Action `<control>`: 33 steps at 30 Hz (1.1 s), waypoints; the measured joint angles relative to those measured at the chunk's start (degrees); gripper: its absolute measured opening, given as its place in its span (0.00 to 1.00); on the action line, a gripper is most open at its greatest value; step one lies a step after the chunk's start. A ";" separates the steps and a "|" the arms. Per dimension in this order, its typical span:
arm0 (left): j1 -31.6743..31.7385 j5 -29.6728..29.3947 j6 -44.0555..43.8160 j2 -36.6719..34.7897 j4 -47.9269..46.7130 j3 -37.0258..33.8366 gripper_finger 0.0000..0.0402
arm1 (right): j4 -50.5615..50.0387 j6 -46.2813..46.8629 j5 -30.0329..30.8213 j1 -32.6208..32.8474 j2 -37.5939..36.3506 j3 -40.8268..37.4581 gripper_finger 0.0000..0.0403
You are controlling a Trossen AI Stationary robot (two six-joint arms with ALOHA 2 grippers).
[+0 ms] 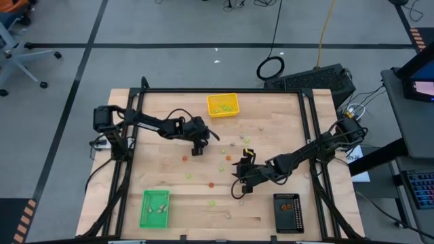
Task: Sort Halloween decoration
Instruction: Put the white skull toy into the green bin
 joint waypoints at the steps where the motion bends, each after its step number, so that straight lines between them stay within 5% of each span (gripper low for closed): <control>1: -0.01 0.00 -0.02 0.00 -0.05 0.00 0.56 | 0.00 0.03 -0.01 0.00 0.00 0.00 0.42; 33: -3.41 -3.10 -9.14 -2.27 0.72 -0.24 0.56 | -0.06 -0.04 0.04 -0.02 0.00 0.00 0.42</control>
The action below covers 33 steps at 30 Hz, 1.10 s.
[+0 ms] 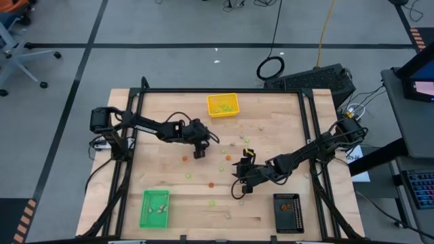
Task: Sort Halloween decoration
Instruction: Put the white skull toy into the green bin
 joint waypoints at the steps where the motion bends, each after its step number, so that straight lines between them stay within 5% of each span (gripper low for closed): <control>1: 0.02 0.00 -1.23 0.20 0.40 0.00 0.56 | -0.01 0.00 0.00 0.00 0.00 0.00 0.42; 16: -0.02 -1.44 -10.91 4.30 3.19 0.20 0.53 | -0.03 -0.43 0.11 0.00 0.00 0.00 0.42; 33: 0.31 -2.56 -11.43 4.43 2.46 0.17 0.08 | -0.05 -1.05 0.15 0.00 0.00 0.00 0.42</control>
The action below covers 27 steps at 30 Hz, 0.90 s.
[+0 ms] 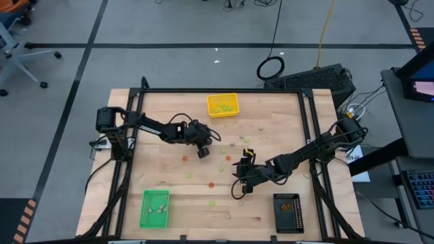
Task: Sort Halloween decoration
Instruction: Put the white skull toy into the green bin
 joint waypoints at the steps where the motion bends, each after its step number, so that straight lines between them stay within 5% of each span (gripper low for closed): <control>1: 0.02 -0.05 0.04 0.00 -0.20 0.00 0.07 | 0.01 0.00 0.00 0.00 0.00 0.00 0.42; 15: -0.34 1.92 0.13 -2.43 -3.35 -0.20 0.08 | -0.03 0.07 -0.11 0.00 0.00 0.00 0.42; 27: -6.41 2.62 1.11 -15.26 -14.23 -0.14 0.08 | -0.23 0.39 -0.20 0.00 0.00 0.00 0.42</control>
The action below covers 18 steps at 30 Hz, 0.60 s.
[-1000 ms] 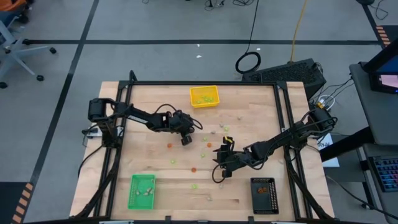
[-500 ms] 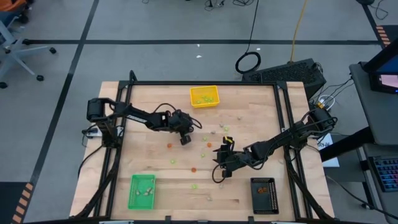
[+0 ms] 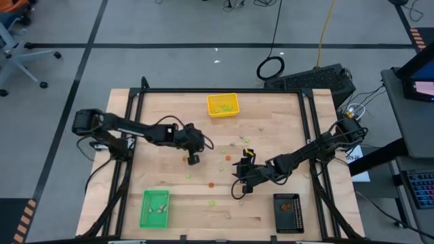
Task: Sort Halloween decoration
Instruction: Put the white skull toy into the green bin
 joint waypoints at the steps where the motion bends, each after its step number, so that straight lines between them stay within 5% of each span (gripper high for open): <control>1: -0.83 0.01 0.00 -1.52 -1.43 -0.01 0.08 | 0.04 0.03 0.00 0.00 0.00 0.00 0.42; 10: -6.45 -1.36 -0.75 -10.88 -5.85 -0.02 0.08 | 0.26 0.96 -0.05 0.01 -0.01 0.00 0.42; 18: -6.87 -3.02 -3.34 -4.07 -2.19 -3.14 0.08 | 1.65 1.40 -0.10 0.00 0.20 0.01 0.42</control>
